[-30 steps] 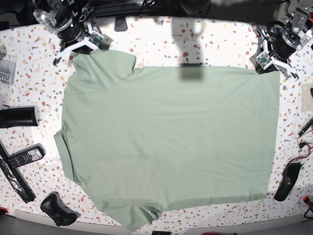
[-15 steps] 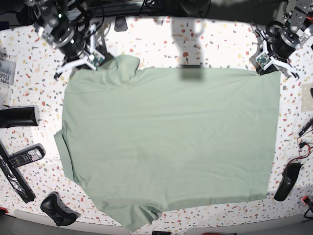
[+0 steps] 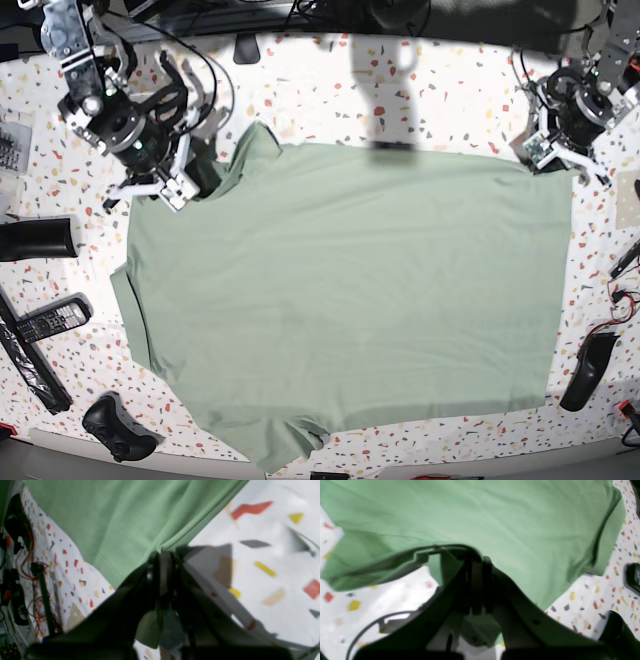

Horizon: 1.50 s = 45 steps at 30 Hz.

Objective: Fold the T-shirt properly
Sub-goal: 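Lower right gripper to the sleeve corner, left gripper to the shoulder corner, then pinch the shirt edge with both grippers and lift it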

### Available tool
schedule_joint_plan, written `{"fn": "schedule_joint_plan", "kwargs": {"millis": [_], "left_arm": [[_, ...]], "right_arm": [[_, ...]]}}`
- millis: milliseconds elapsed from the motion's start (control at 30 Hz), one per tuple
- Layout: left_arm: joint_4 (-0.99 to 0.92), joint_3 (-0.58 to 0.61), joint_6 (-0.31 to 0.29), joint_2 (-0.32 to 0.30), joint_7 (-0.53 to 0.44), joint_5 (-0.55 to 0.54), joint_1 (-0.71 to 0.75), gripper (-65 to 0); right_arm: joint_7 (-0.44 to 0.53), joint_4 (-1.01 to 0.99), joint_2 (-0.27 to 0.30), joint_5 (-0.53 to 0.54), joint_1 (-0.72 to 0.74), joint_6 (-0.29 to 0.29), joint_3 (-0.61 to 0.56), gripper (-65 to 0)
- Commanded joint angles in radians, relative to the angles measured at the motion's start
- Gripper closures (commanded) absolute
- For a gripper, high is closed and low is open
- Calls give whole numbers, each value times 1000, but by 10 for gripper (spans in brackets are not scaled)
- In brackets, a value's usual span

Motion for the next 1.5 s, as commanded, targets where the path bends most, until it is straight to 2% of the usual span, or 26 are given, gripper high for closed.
{"fn": "schedule_joint_plan", "kwargs": {"millis": [0,100,233,467,600,800,900,1000,1333,1467], "left_arm": [[11,-5,10,-17,-23,1,-17,0],[11,-5,10,-16,-25,2,-47,0],[11,-5,10,-14,-24,1,-79,0],[11,-5,10,-14,-24,-28,-116,0],[11,-5,10,-14,-24,-82,-139,0],[11,-5,10,-14,-25,-86,-190,0],[11,-5,9,-14,-24,-144,-213,0],[10,-5,9,-14,-25,-191,-219,0],[8,-5,9,-11,-25,-191,-256,0],[8,-5,9,-11,-32,-282,-286,0]], "right_arm": [[19,3,11,4,22,-7,6,0],[19,-26,11,16,53,-7,6,0],[19,-76,11,84,95,-7,6,0],[14,-99,3,101,153,-7,6,0],[-4,-99,-41,101,192,-6,6,0],[-30,-99,-121,100,259,-3,6,0],[-48,-99,-150,100,298,-3,6,0],[-64,-101,-172,100,332,-3,6,0],[-66,-307,-238,100,488,-2,6,0],[-66,-362,-255,100,544,-2,6,0]]}}
